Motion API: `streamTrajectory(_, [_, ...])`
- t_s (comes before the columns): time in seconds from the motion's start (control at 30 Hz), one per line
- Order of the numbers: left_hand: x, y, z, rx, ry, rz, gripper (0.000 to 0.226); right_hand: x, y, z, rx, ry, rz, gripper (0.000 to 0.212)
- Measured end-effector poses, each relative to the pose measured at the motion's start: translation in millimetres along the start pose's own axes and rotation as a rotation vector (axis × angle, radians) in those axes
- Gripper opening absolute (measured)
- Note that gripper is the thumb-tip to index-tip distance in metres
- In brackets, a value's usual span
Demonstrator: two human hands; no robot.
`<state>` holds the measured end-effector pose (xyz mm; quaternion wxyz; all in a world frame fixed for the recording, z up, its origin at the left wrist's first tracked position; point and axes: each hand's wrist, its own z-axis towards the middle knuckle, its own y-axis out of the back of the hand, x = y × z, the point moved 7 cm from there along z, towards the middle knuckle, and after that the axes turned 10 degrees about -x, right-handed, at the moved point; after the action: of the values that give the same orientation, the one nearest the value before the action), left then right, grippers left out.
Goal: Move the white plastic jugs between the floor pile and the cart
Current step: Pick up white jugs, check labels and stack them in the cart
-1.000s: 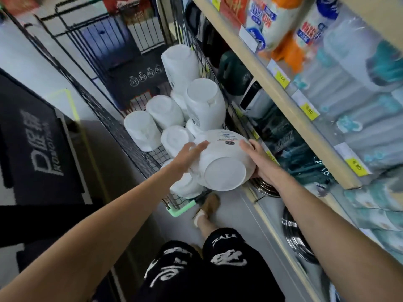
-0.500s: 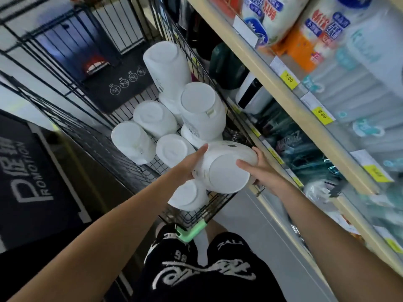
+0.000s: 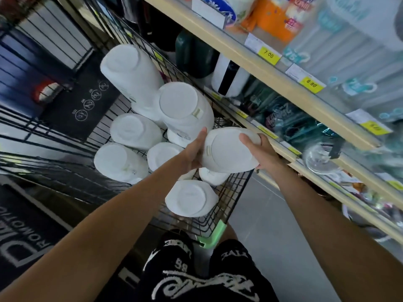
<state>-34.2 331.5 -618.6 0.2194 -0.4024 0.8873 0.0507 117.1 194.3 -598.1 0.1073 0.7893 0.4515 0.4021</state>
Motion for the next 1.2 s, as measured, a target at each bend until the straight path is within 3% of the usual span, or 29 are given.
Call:
streamTrajectory(0.17, [-9.0, 2.9, 0.0, -0.024, 0.006, 0.019, 0.069, -6.1, -3.3, -2.7, -0.149, -0.017, 0.085, 0.106])
streamTrajectory(0.3, [-2.0, 2.9, -1.4, -0.031, 0.034, 0.045, 0.096, -7.1, -7.9, -9.5, -0.174, -0.025, 0.105, 0.114])
streamTrajectory(0.6, [-0.1, 13.0, -1.1, -0.084, -0.066, 0.041, 0.09, -10.3, -10.3, -25.5, -0.182, -0.03, 0.206, 0.108])
streamTrajectory(0.67, [-1.8, 14.2, -4.9, -0.091, -0.085, 0.072, 0.088, -10.8, -9.7, -29.3, -0.199, -0.022, 0.23, 0.098])
streamTrajectory(0.77, [-8.5, 13.0, -16.2, -0.117, -0.152, 0.118, 0.082, -15.1, -8.6, -32.9, -0.193, -0.004, 0.281, 0.074])
streamTrajectory(0.87, [-14.6, 11.2, -29.9, -0.171, -0.229, 0.218, 0.08, -18.4, -4.1, -42.6, -0.179, -0.02, 0.299, 0.092])
streamTrajectory(1.03, [-31.4, -4.9, -59.1, -0.268, -0.434, 0.466, 0.096, -21.6, 22.5, -61.1, -0.22, 0.001, 0.355, 0.073])
streamTrajectory(1.2, [-50.2, -52.5, -98.9, -0.25, -0.622, 0.616, 0.084, -25.3, 83.1, -89.3, -0.307, 0.086, 0.346, 0.07])
